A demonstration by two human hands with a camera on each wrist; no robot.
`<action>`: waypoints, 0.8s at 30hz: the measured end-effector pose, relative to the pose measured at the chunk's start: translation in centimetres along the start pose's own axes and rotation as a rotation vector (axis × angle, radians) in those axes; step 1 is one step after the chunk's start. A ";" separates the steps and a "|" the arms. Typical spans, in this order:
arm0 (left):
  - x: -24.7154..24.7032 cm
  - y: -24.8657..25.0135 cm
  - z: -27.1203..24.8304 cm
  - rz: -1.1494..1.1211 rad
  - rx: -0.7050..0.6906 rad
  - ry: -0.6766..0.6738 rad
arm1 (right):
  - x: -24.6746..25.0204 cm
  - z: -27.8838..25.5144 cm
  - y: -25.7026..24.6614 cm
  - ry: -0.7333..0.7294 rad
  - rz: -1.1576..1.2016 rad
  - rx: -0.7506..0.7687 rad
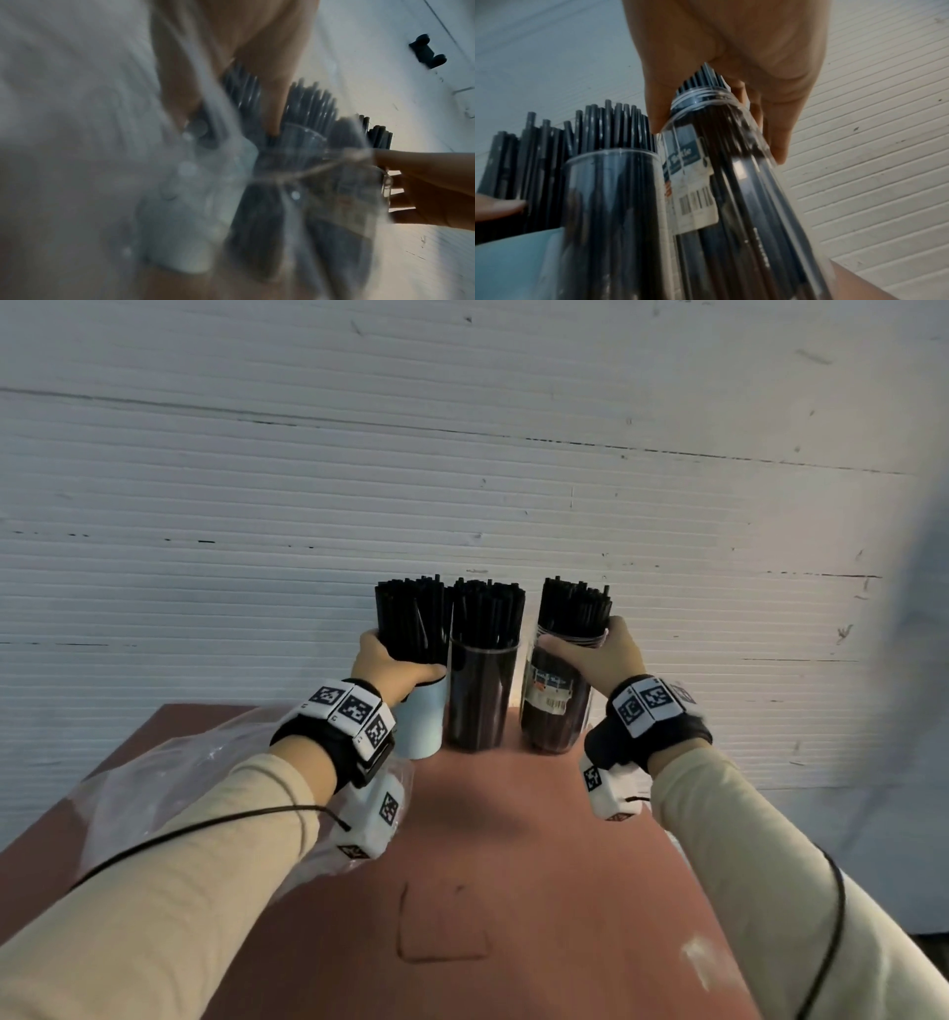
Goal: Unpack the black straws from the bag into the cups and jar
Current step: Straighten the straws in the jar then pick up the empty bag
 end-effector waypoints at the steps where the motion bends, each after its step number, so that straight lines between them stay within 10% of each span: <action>1: 0.0 -0.1 0.1 0.001 0.003 -0.002 | -0.1 0.2 0.0 0.001 0.003 -0.008; 11: 0.7 0.5 -0.5 0.023 0.036 0.011 | 0.0 -1.2 -0.5 -0.043 -0.013 -0.071; 17: 3.7 3.2 -3.1 0.025 -0.050 0.116 | 1.4 -5.1 -2.6 0.227 -0.154 0.129; 24: 9.5 5.5 -7.2 0.162 -0.202 0.071 | -3.7 -12.7 -7.6 -0.461 -0.049 0.394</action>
Point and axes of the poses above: each hand's wrist, its own z-axis towards the middle knuckle, its own x-axis out of the back of the hand, y = z × x, the point moved 3 cm from there along z, towards the middle knuckle, and after that the axes turned 1 degree about -z, right-handed, at the moved point
